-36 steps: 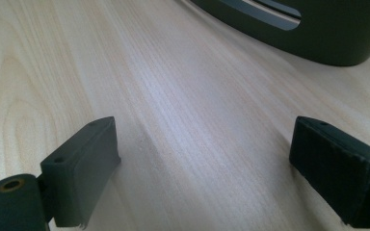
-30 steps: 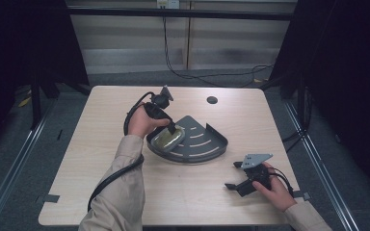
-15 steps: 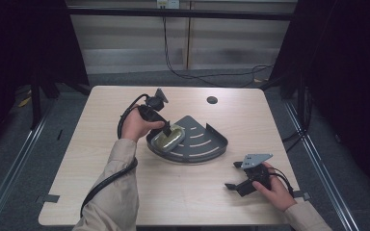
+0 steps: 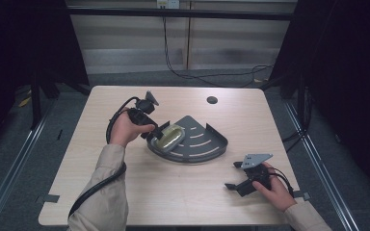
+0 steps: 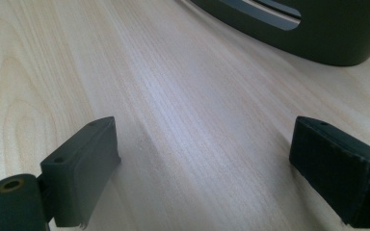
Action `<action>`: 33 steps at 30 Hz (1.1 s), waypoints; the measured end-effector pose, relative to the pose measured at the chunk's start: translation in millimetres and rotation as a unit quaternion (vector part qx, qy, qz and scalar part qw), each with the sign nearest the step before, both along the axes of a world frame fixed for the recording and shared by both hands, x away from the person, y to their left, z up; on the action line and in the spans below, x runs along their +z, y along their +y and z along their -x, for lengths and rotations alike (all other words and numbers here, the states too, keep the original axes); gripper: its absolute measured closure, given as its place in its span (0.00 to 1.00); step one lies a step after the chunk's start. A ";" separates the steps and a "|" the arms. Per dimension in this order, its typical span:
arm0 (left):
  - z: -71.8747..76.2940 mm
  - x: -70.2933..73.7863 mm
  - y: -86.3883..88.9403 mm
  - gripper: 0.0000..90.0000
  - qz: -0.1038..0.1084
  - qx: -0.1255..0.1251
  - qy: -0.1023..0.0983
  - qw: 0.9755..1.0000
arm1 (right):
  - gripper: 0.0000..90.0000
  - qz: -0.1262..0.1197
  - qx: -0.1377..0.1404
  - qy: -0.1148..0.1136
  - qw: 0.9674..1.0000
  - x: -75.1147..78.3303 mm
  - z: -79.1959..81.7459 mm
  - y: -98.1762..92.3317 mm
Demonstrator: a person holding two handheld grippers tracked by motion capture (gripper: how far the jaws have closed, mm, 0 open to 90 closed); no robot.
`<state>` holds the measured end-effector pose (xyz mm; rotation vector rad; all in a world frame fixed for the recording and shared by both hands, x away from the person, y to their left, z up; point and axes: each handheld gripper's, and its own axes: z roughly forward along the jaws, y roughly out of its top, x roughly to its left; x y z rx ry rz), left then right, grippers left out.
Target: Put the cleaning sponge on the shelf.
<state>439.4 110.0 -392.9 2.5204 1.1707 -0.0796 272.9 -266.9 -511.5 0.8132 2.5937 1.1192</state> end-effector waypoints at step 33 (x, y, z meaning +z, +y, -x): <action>33.3 -9.0 52.6 0.21 0.016 0.008 -0.010 1.000 | 0.11 0.001 0.000 0.001 1.000 0.0 0.2 0.0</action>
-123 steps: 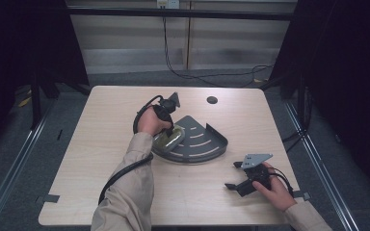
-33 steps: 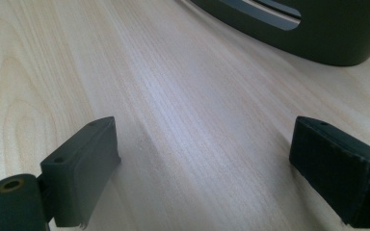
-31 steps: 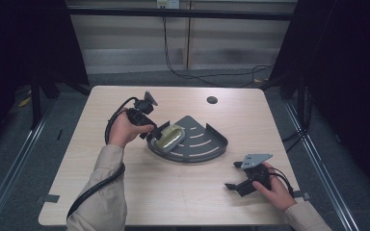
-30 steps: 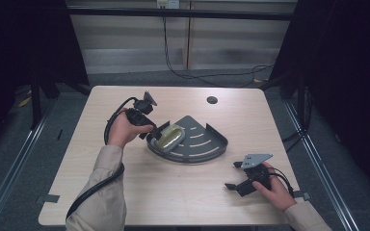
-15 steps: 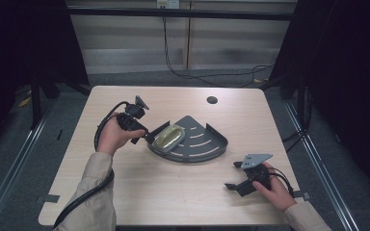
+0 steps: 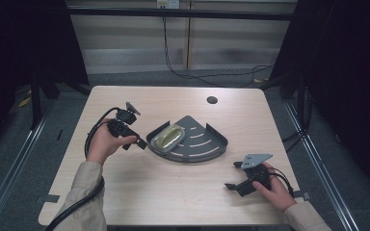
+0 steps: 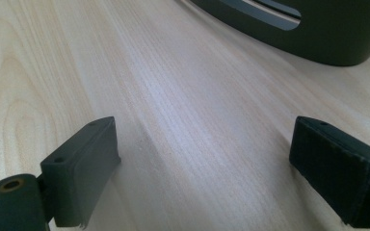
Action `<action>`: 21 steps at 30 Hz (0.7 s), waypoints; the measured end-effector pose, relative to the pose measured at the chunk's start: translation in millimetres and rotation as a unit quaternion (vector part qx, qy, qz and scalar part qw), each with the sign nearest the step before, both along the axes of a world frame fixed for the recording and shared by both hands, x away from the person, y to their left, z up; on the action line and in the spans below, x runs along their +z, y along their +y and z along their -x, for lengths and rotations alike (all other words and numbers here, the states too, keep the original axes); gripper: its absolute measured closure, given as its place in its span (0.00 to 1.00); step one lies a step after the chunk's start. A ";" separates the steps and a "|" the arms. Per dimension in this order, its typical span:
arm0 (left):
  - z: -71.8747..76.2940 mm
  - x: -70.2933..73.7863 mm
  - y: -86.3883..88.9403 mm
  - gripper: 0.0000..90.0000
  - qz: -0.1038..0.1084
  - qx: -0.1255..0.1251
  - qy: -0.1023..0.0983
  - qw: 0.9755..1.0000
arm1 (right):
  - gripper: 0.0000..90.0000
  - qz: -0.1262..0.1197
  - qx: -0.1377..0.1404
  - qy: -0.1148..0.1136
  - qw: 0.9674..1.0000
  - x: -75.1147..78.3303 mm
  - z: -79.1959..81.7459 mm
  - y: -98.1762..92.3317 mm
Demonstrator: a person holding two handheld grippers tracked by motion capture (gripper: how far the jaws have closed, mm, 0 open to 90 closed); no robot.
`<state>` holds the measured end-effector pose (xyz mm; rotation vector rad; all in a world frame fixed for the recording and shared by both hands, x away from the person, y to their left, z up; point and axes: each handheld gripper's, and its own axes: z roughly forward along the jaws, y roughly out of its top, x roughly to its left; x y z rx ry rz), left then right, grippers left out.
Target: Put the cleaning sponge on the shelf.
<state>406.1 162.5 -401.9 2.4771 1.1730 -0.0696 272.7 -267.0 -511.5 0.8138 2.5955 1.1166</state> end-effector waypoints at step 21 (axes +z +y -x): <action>23.6 -22.1 33.0 0.21 0.013 0.011 0.001 1.000 | 0.11 0.000 0.000 0.000 1.000 0.0 0.0 0.0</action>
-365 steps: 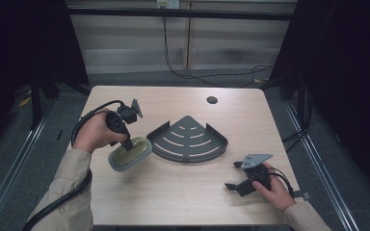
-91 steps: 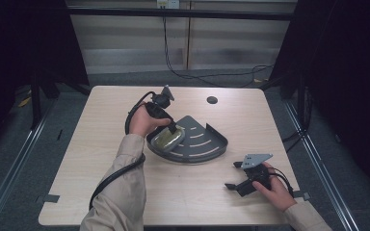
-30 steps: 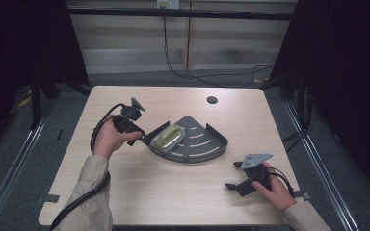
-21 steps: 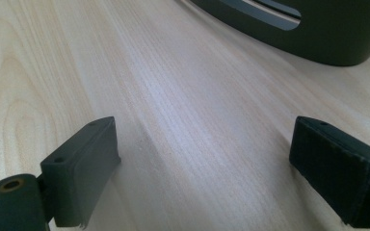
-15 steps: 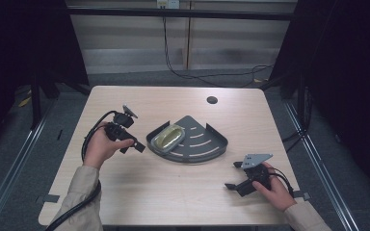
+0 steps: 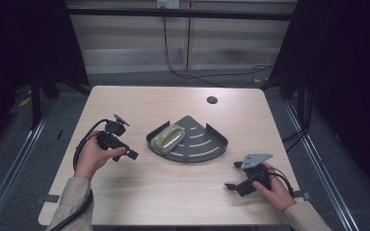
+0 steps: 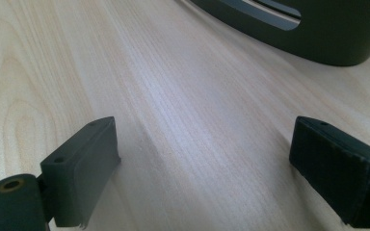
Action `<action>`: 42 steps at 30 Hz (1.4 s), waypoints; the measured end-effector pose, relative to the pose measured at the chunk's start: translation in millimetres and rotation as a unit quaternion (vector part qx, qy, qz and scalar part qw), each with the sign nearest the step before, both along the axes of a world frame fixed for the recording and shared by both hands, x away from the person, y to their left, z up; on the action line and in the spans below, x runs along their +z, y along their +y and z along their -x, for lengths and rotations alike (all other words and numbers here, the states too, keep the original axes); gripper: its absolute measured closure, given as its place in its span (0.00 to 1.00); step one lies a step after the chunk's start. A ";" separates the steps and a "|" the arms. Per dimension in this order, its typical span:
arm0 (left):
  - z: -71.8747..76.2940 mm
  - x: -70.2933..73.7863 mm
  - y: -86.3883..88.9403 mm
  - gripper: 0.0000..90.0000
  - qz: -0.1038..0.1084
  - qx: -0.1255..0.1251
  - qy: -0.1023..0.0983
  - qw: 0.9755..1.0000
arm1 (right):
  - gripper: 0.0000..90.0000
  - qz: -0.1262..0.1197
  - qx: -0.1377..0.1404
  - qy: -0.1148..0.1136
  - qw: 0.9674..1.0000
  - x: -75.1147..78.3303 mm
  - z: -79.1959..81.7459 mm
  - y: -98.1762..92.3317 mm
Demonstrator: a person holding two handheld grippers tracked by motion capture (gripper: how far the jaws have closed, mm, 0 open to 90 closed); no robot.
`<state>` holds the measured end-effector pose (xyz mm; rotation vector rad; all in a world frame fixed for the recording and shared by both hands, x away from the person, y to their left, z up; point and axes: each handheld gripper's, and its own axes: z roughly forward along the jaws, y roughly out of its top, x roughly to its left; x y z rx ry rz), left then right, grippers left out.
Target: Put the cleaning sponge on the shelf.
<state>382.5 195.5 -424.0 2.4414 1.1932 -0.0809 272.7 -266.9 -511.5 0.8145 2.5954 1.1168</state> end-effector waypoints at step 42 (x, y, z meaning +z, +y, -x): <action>40.7 -43.9 48.9 0.21 -0.013 0.021 0.002 1.000 | 0.11 -0.001 -0.001 0.000 1.000 0.0 0.1 0.1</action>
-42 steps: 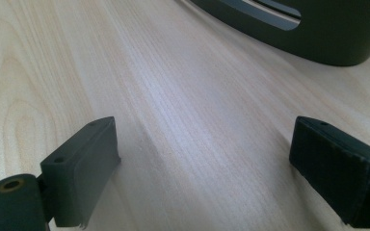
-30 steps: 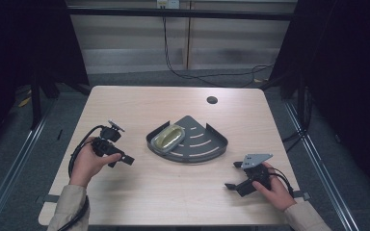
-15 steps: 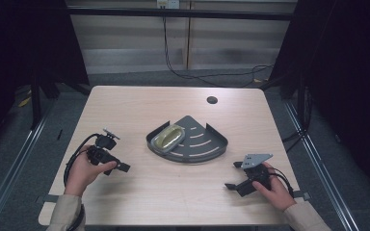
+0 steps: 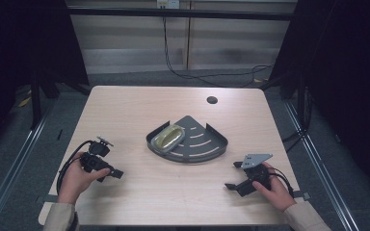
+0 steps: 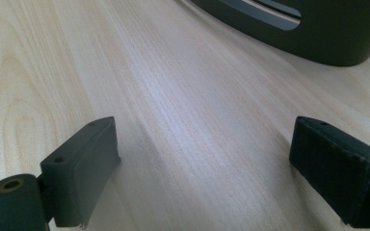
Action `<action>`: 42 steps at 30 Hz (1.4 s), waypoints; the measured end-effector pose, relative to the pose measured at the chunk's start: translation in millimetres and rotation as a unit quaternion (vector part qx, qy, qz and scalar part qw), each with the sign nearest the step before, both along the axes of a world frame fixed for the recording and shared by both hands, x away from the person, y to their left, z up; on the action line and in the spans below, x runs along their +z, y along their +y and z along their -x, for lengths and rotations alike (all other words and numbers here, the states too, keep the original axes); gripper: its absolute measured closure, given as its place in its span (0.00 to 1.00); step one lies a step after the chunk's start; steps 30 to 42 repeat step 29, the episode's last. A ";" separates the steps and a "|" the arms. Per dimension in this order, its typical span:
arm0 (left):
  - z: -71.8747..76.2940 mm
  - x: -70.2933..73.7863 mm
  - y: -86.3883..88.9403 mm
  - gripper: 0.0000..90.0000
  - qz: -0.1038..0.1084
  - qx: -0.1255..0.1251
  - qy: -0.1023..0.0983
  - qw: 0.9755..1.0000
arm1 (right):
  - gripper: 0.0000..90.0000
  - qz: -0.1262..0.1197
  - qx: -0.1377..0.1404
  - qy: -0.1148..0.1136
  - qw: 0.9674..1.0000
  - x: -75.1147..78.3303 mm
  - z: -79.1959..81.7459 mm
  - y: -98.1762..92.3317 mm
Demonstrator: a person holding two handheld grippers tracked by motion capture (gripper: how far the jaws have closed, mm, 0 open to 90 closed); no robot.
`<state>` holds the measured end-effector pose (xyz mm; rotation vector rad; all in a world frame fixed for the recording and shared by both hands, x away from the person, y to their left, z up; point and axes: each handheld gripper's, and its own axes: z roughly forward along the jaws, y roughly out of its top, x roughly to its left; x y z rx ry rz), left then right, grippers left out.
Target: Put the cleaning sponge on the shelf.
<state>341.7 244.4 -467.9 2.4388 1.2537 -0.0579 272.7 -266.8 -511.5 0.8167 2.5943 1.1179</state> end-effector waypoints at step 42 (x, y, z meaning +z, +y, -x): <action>18.1 -11.6 -1.1 0.16 -0.051 -0.048 -0.067 0.995 | 0.11 0.000 0.001 0.000 1.000 0.0 0.0 0.0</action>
